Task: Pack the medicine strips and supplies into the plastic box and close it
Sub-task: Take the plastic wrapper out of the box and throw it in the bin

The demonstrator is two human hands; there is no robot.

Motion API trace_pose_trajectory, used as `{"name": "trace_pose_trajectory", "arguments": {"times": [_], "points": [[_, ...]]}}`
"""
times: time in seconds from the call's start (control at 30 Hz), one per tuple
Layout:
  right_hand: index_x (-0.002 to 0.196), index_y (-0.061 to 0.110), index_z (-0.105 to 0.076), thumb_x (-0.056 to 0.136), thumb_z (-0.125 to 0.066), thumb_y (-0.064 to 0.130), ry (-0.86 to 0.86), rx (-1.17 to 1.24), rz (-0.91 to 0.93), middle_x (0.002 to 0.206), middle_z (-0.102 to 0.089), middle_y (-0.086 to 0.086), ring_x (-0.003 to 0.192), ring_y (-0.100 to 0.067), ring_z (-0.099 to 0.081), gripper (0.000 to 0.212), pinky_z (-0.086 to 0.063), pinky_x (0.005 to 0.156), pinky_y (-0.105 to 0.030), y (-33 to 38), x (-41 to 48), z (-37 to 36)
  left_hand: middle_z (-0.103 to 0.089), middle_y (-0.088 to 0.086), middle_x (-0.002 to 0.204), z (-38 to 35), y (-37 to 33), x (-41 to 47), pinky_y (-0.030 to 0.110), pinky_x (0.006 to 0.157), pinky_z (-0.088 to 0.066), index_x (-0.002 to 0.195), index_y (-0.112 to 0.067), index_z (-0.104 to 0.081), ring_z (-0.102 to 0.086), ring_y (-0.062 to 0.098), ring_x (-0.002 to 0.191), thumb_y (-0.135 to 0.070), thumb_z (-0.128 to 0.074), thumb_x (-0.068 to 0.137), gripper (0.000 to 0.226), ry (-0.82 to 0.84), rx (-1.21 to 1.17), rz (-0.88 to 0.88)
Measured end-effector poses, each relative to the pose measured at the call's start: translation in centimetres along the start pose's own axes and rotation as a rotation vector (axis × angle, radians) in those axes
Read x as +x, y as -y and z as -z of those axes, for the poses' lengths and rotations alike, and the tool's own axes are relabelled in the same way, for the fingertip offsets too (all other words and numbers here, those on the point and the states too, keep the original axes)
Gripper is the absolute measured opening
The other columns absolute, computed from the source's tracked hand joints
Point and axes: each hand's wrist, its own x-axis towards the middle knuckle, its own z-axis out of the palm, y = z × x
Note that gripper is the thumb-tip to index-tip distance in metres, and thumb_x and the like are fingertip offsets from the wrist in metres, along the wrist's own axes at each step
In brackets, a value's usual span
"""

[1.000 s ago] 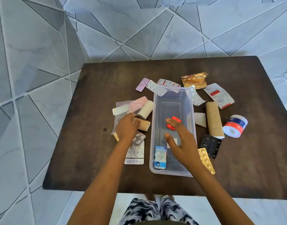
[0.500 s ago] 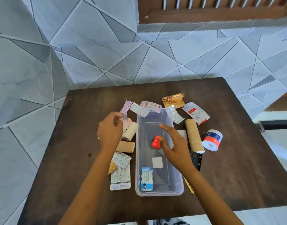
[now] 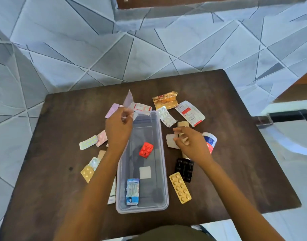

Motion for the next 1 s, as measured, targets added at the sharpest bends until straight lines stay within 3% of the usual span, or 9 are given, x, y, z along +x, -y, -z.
{"name": "trace_pose_trajectory", "arguments": {"times": [0.2, 0.33, 0.4, 0.47, 0.53, 0.73, 0.83, 0.93, 1.0], "points": [[0.121, 0.018, -0.057, 0.087, -0.060, 0.019, 0.041, -0.030, -0.077, 0.124, -0.061, -0.001, 0.111, -0.016, -0.057, 0.034, -0.041, 0.085, -0.020, -2.9, -3.0, -0.5, -0.070, 0.012, 0.108, -1.0, -0.1, -1.8, 0.015, 0.078, -0.043, 0.104, -0.005, -0.066, -0.064, 0.020, 0.095, -0.014, -0.057, 0.090, 0.019, 0.027, 0.006, -0.004], [0.117, 0.015, -0.058, 0.087, -0.061, 0.016, 0.047, 0.009, -0.060, 0.119, -0.064, -0.002, 0.095, -0.006, -0.055, 0.030, -0.042, 0.076, -0.013, -2.4, -4.6, -1.2, -0.067, 0.014, 0.115, -0.3, 0.1, -3.3, 0.019, 0.083, -0.039, 0.112, -0.003, -0.062, -0.062, 0.027, 0.105, -0.015, -0.056, 0.091, 0.025, 0.027, 0.067, 0.049], [0.113, 0.012, -0.060, 0.086, -0.061, 0.014, 0.038, 0.033, -0.015, 0.115, -0.066, -0.004, 0.089, -0.006, -0.056, 0.027, -0.041, 0.071, -0.007, -1.8, -5.1, -1.8, -0.068, 0.013, 0.113, 0.3, 0.7, -4.0, 0.016, 0.081, -0.041, 0.111, -0.003, -0.062, -0.063, 0.026, 0.102, -0.014, -0.055, 0.091, 0.024, 0.023, 0.058, 0.050], [0.111, 0.012, -0.062, 0.086, -0.061, 0.013, 0.028, 0.056, 0.018, 0.112, -0.067, -0.004, 0.088, -0.007, -0.058, 0.025, -0.041, 0.070, -0.006, -1.2, -5.4, -2.6, -0.068, 0.013, 0.112, 1.0, 1.4, -4.7, 0.005, 0.074, -0.040, 0.112, -0.003, -0.062, -0.062, 0.020, 0.096, -0.011, -0.054, 0.091, 0.024, 0.014, 0.025, 0.039], [0.111, 0.011, -0.062, 0.086, -0.061, 0.013, 0.019, 0.076, 0.054, 0.110, -0.068, -0.006, 0.088, -0.009, -0.060, 0.025, -0.044, 0.072, -0.008, -0.7, -5.5, -3.1, -0.068, 0.013, 0.112, 1.5, 1.9, -5.3, -0.004, 0.069, -0.039, 0.112, -0.003, -0.063, -0.058, 0.013, 0.092, -0.006, -0.051, 0.091, 0.023, 0.033, -0.003, 0.037], [0.112, 0.010, -0.062, 0.086, -0.061, 0.014, 0.032, 0.077, 0.143, 0.110, -0.067, -0.009, 0.094, -0.017, -0.063, 0.026, -0.056, 0.082, -0.029, 1.6, -5.6, -4.2, -0.059, 0.001, 0.103, 3.0, 2.4, -5.9, 0.005, 0.072, -0.045, 0.105, 0.000, -0.065, -0.057, 0.014, 0.091, 0.007, -0.046, 0.090, 0.025, 0.121, -0.083, 0.135], [0.127, 0.017, -0.050, 0.085, -0.063, 0.021, 0.038, 0.109, 0.118, 0.127, -0.059, -0.001, 0.108, -0.015, -0.059, 0.045, -0.052, 0.095, -0.035, 3.2, -5.5, -4.1, -0.065, 0.007, 0.098, 4.3, 2.0, -5.6, 0.011, 0.070, -0.053, 0.098, -0.003, -0.066, -0.065, 0.012, 0.083, 0.006, -0.043, 0.091, 0.026, 0.285, -0.236, 0.186], [0.142, 0.033, -0.013, 0.076, -0.072, 0.027, 0.149, 0.286, 0.080, 0.136, -0.029, 0.019, 0.122, -0.001, -0.034, 0.089, -0.033, 0.100, -0.024, 5.3, -5.4, -3.6, -0.064, 0.002, 0.081, 5.5, 1.1, -5.5, 0.005, 0.058, -0.048, 0.091, -0.008, -0.065, -0.064, -0.002, 0.065, 0.007, -0.043, 0.092, 0.026, 0.436, -0.391, 0.221], [0.139, 0.038, 0.003, 0.072, -0.076, 0.023, 0.240, 0.350, 0.114, 0.144, -0.020, 0.018, 0.124, 0.003, -0.026, 0.105, -0.030, 0.101, -0.022, 6.5, -5.4, -3.8, -0.067, -0.003, 0.077, 5.8, 0.8, -5.7, 0.009, 0.064, -0.052, 0.085, -0.012, -0.066, -0.065, -0.004, 0.066, 0.006, -0.044, 0.092, 0.029, 0.519, -0.493, 0.240]]}}
